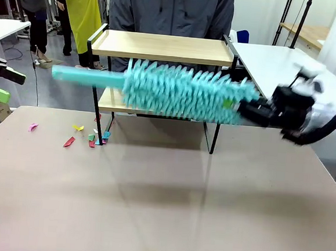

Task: Clean the shelf.
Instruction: Hand the Duster back to the human.

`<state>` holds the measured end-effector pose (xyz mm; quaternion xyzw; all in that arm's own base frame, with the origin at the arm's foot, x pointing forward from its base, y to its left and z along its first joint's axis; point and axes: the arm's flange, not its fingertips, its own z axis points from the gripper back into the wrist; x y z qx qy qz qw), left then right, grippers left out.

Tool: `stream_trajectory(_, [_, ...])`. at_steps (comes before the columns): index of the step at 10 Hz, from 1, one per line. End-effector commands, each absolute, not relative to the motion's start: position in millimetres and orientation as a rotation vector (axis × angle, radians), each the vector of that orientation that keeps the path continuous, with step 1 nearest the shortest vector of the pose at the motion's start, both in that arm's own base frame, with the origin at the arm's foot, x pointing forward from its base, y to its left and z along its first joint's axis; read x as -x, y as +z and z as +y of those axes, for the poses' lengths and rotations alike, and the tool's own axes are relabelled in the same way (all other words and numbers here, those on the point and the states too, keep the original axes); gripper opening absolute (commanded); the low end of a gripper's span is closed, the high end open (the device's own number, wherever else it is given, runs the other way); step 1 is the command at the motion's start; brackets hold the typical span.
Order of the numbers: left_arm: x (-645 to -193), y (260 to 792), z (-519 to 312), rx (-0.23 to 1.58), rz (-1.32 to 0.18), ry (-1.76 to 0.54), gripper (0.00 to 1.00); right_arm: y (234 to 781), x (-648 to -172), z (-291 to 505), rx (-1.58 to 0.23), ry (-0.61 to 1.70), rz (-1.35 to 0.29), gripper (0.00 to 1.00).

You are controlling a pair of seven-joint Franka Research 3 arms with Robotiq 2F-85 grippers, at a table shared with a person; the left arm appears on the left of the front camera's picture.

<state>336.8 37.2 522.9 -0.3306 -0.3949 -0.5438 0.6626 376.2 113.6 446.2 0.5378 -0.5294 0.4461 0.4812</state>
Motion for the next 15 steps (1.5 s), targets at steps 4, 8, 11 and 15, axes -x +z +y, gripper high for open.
stream_trajectory(4, [-339,524,38,0.766,-0.923,-1.232,1.0,559,-360,62,-1.027,0.873,-1.559,0.16])
stream_trajectory(8, [-339,524,38,0.766,-0.923,-1.232,1.0,546,-359,-16,-0.665,0.448,-1.766,0.16])
stream_trajectory(11, [-339,524,38,0.766,-0.923,-1.232,1.0,516,-343,-73,-0.435,0.168,-1.85,0.16])
stream_trajectory(15, [-339,524,38,0.766,-0.923,-1.232,1.0,463,-330,-103,-0.335,0.125,-1.806,0.16])
